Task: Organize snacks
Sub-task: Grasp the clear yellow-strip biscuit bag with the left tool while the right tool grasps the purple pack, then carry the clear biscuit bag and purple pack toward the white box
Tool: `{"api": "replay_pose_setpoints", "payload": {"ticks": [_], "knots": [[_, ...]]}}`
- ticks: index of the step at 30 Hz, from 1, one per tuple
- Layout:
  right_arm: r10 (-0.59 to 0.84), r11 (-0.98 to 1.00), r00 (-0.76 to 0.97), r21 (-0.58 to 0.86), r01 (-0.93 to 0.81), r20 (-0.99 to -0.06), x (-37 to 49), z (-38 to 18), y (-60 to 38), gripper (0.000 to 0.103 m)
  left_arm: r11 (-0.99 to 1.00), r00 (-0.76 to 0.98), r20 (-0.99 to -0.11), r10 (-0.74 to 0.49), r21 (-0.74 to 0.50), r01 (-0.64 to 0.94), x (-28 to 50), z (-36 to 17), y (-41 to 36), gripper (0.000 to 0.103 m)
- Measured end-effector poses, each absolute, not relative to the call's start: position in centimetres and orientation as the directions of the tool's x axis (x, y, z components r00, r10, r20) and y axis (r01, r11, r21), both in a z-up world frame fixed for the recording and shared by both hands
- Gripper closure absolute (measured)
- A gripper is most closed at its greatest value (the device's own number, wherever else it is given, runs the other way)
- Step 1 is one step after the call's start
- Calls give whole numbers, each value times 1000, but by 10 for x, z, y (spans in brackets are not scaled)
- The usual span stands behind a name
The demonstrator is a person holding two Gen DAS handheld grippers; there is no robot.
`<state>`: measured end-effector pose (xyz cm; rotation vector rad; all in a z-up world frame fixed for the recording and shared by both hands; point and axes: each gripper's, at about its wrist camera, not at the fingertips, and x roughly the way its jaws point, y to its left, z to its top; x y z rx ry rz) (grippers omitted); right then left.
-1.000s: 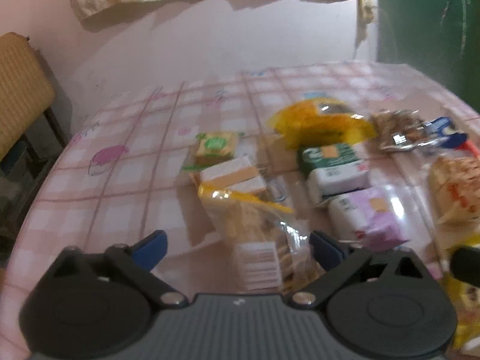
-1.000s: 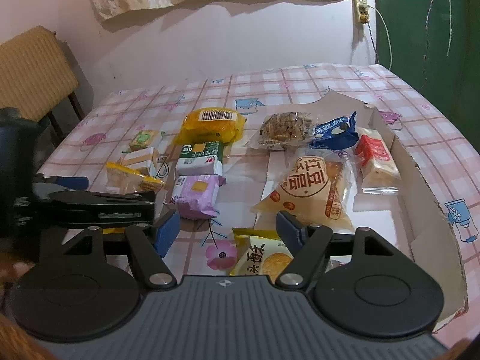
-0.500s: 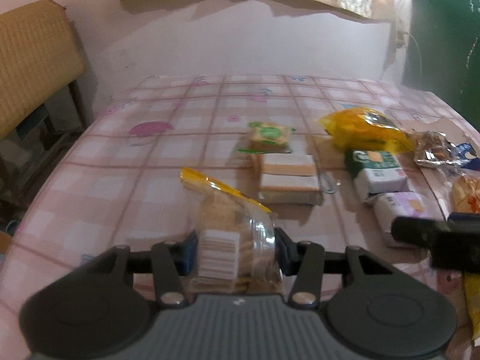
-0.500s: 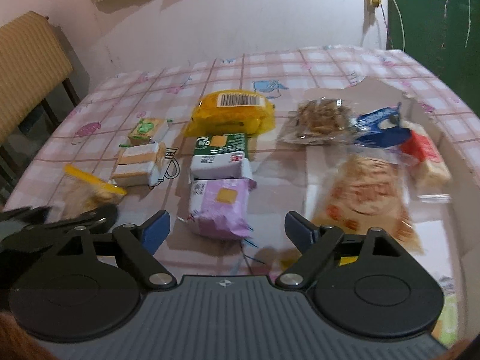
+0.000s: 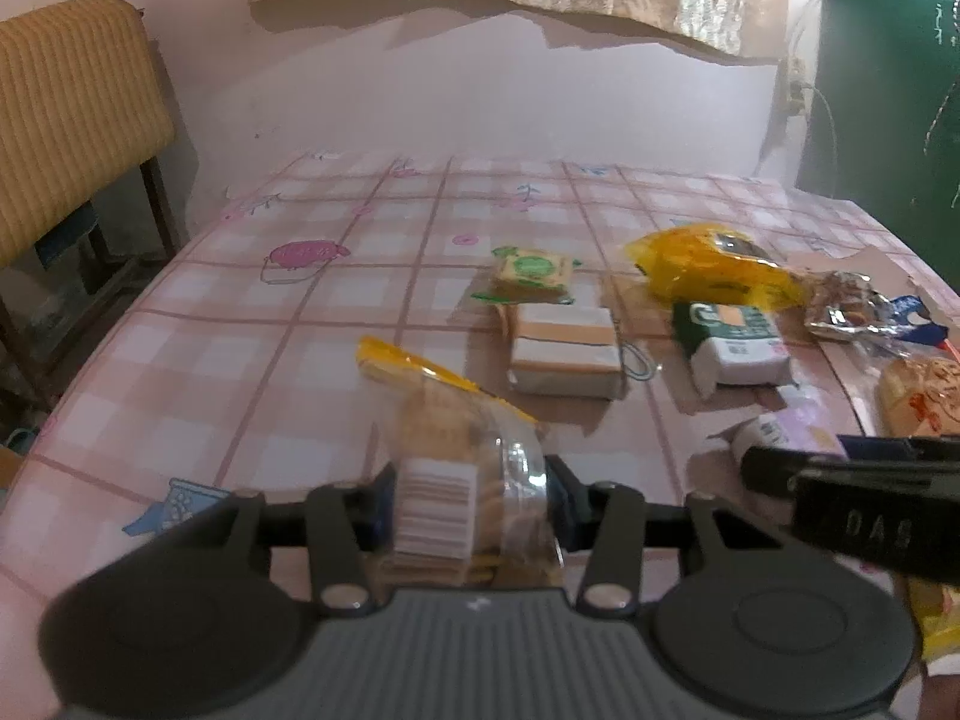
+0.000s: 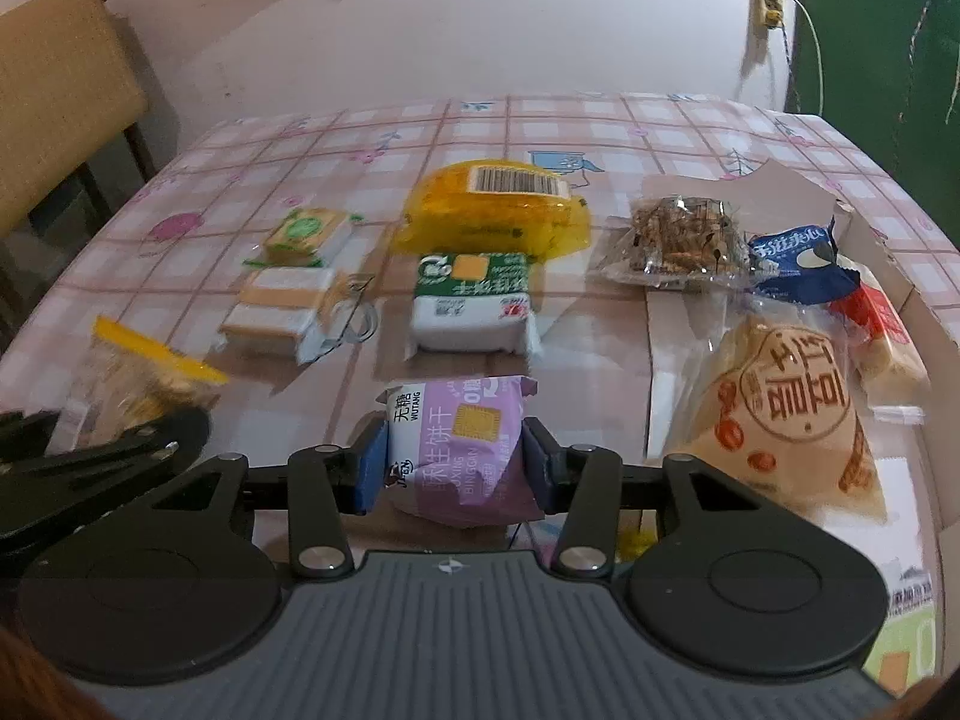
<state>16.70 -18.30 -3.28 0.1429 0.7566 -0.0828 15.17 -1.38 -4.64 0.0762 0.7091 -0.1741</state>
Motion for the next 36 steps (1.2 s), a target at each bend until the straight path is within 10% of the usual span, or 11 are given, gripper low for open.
{"api": "replay_pose_setpoints", "payload": {"ticks": [36], "knots": [[2, 993, 822, 98, 65, -569, 26, 37, -194, 45, 986, 805, -576, -144, -16, 165, 43, 33, -16, 58]]}}
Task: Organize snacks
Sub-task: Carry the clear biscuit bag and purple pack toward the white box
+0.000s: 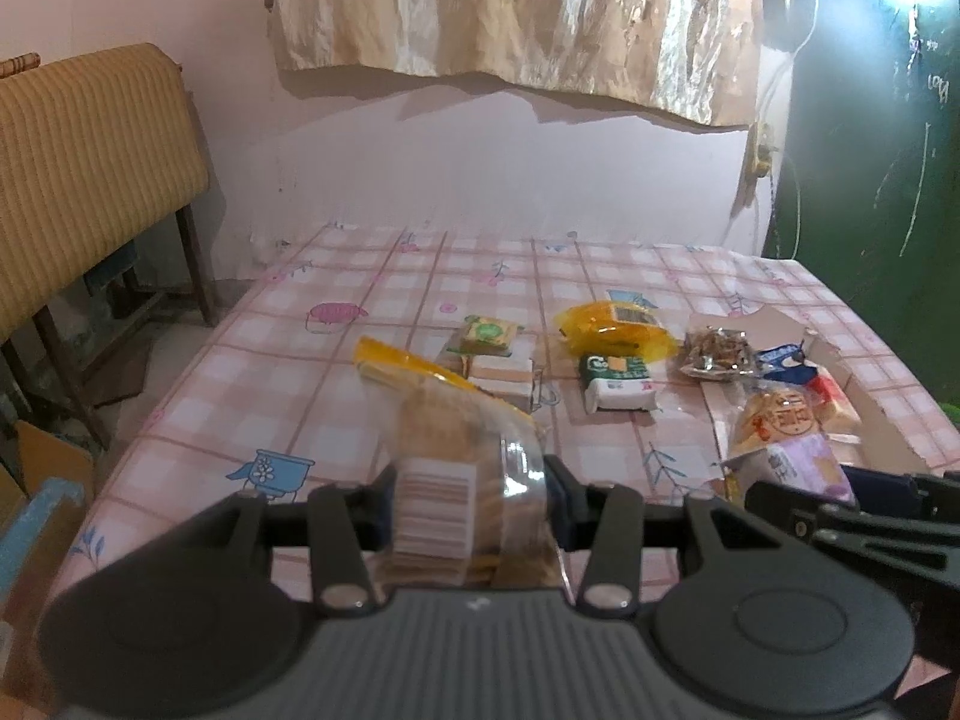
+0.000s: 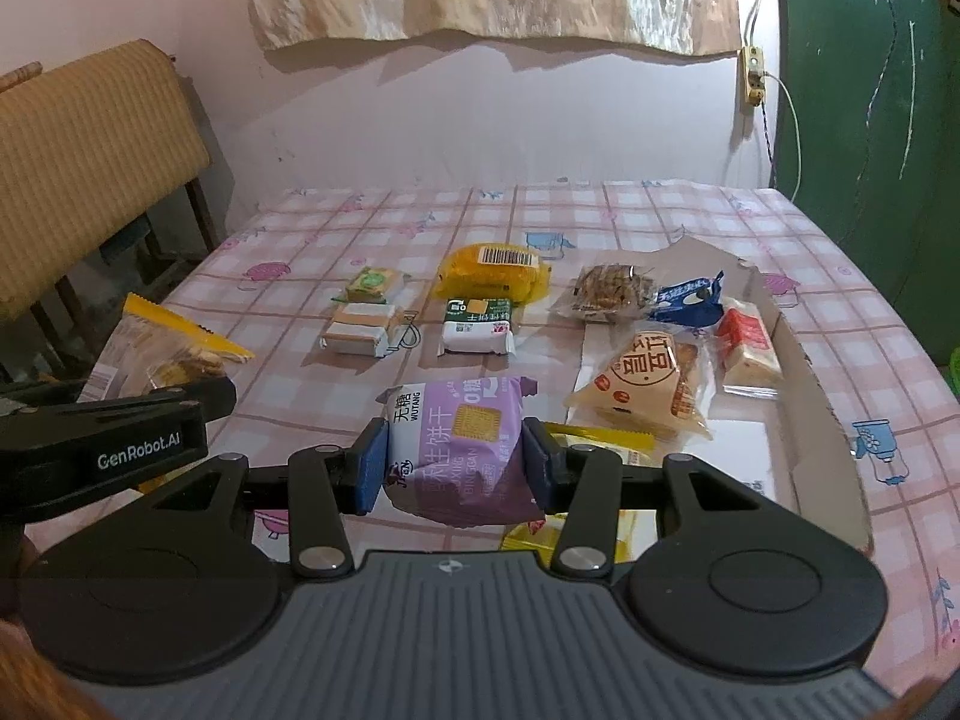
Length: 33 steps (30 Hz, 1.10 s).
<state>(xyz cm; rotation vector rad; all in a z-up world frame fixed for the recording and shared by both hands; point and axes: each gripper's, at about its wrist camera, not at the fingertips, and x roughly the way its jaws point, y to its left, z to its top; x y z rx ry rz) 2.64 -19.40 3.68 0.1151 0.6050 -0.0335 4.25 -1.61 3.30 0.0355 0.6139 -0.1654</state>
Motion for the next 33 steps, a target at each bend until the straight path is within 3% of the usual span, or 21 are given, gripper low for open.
{"api": "replay_pose_setpoints", "payload": {"ticks": [33], "knots": [[-58, 986, 858, 107, 130, -510, -31, 61, -217, 45, 974, 814, -546, -199, -15, 228, 9, 53, -40, 58]]}}
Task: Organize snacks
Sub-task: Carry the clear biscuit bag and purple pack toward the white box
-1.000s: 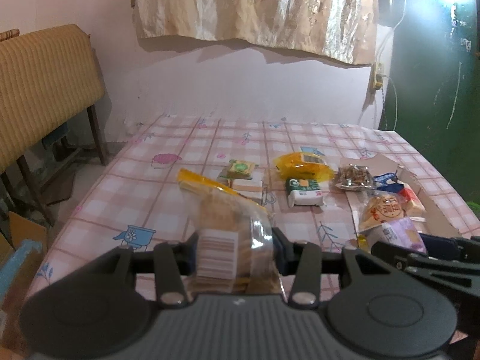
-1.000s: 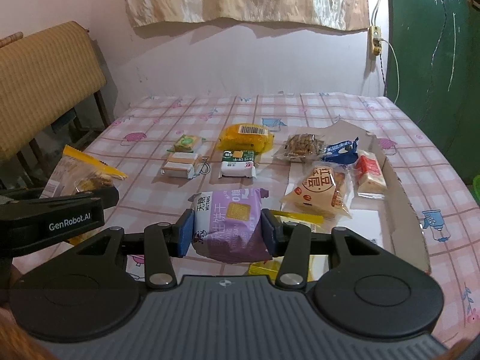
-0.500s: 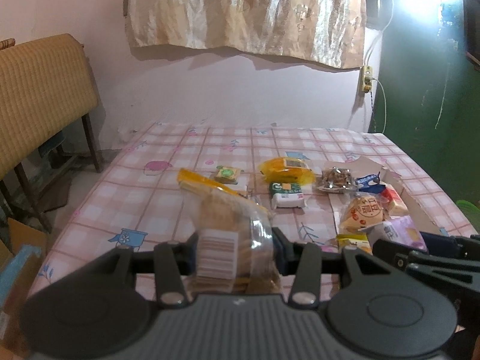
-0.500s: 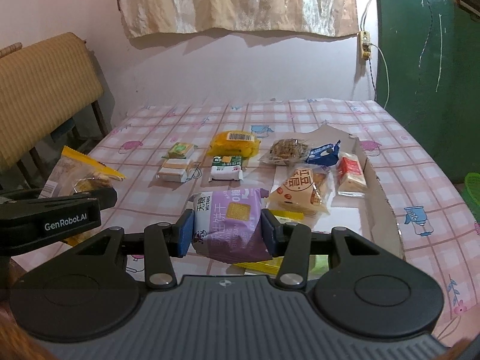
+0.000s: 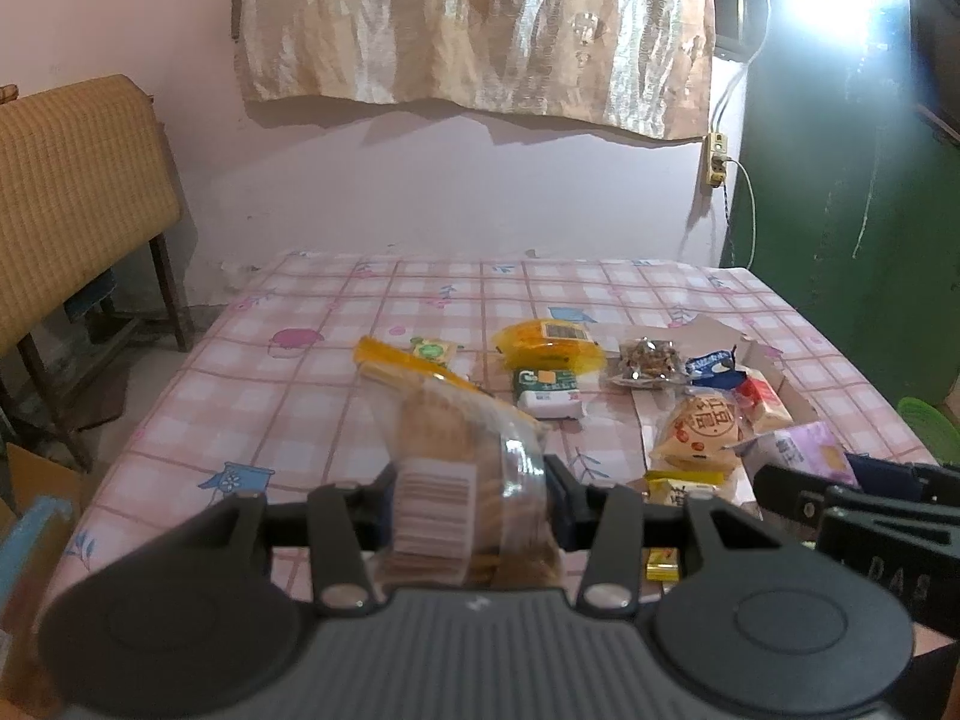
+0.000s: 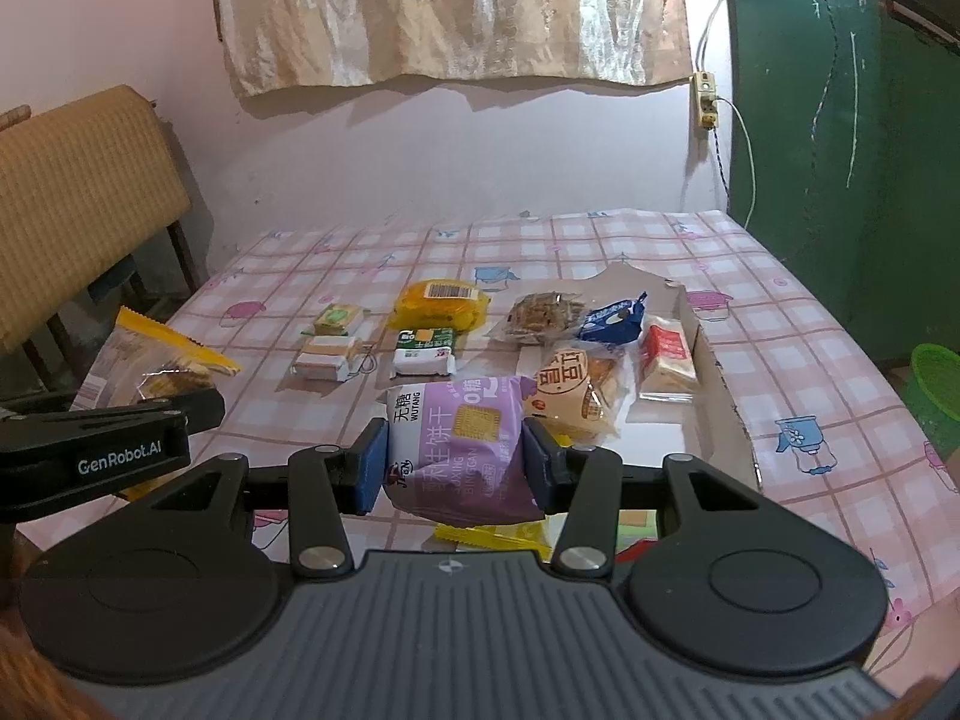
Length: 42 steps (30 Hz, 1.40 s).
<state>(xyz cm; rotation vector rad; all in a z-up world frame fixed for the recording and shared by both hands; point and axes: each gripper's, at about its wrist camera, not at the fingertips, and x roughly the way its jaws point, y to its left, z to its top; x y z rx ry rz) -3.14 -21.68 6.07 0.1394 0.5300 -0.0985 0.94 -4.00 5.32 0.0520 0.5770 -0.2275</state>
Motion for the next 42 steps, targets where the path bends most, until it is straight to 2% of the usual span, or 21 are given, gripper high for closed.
{"api": "replay_pose_setpoints", "payload": {"ticks": [42], "knots": [[-205, 945, 847, 125, 302, -491, -49, 70, -265, 45, 912, 759, -537, -367, -48, 407, 19, 64, -109, 58]]}}
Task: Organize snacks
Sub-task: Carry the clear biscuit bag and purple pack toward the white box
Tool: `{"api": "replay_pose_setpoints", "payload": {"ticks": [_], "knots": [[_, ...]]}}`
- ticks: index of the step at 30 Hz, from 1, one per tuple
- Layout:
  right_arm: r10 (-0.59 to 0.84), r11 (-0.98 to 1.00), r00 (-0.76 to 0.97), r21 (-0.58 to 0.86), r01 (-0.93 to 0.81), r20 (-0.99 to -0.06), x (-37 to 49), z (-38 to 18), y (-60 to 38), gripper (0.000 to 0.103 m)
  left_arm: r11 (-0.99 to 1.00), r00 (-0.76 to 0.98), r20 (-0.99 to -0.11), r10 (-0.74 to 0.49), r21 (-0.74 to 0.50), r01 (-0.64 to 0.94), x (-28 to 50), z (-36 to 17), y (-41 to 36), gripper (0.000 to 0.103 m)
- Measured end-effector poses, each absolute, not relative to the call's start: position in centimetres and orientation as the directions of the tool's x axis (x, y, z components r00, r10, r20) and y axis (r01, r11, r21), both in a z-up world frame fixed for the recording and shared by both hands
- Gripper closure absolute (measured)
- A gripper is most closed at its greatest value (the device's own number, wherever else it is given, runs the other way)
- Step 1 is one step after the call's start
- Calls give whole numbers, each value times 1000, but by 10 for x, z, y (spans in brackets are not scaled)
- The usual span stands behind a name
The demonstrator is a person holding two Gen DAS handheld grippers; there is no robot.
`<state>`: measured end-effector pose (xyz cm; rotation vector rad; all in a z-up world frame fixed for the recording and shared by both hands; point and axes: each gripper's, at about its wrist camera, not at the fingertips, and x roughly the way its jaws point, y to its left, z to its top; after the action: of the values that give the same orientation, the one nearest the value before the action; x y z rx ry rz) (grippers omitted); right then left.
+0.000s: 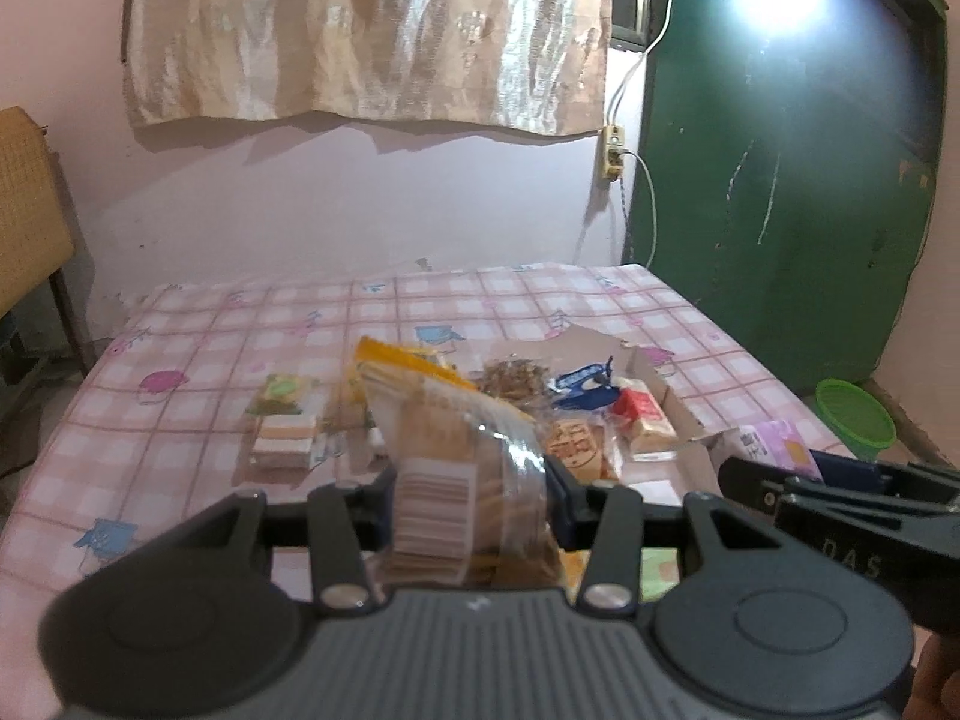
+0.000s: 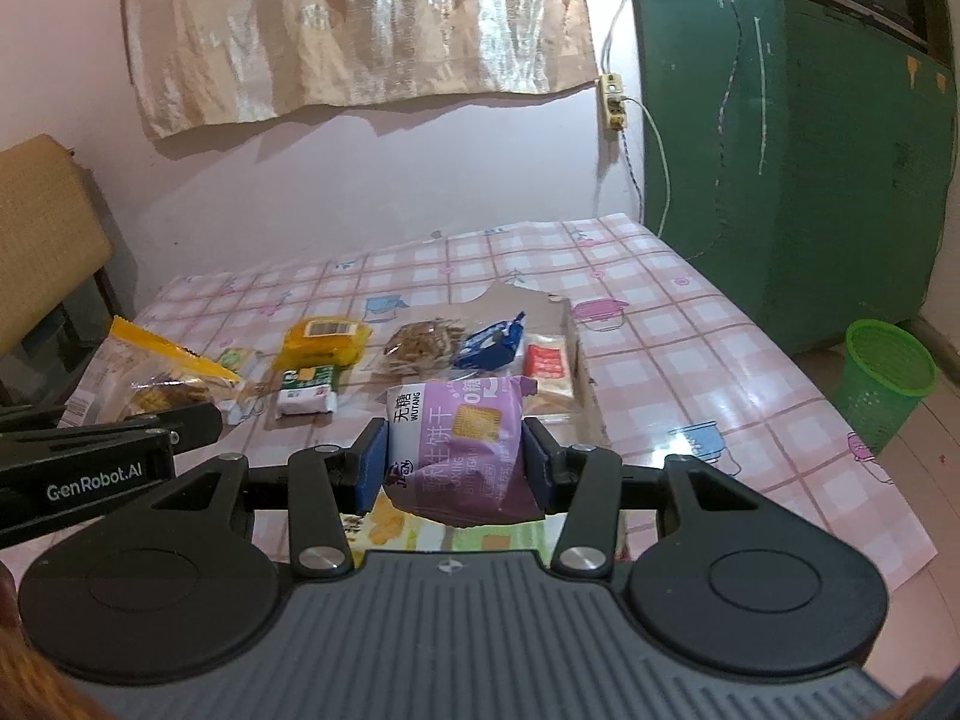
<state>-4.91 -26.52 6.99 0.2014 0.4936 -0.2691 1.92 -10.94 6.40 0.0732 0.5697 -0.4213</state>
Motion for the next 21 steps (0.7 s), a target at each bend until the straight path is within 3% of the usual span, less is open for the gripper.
{"api": "replay_pose_setpoints", "payload": {"ticks": [21], "knots": [[-269, 914, 816, 131, 383, -512, -48, 59, -299, 45, 878, 701, -570, -429, -80, 472, 26, 47, -147, 58]]}}
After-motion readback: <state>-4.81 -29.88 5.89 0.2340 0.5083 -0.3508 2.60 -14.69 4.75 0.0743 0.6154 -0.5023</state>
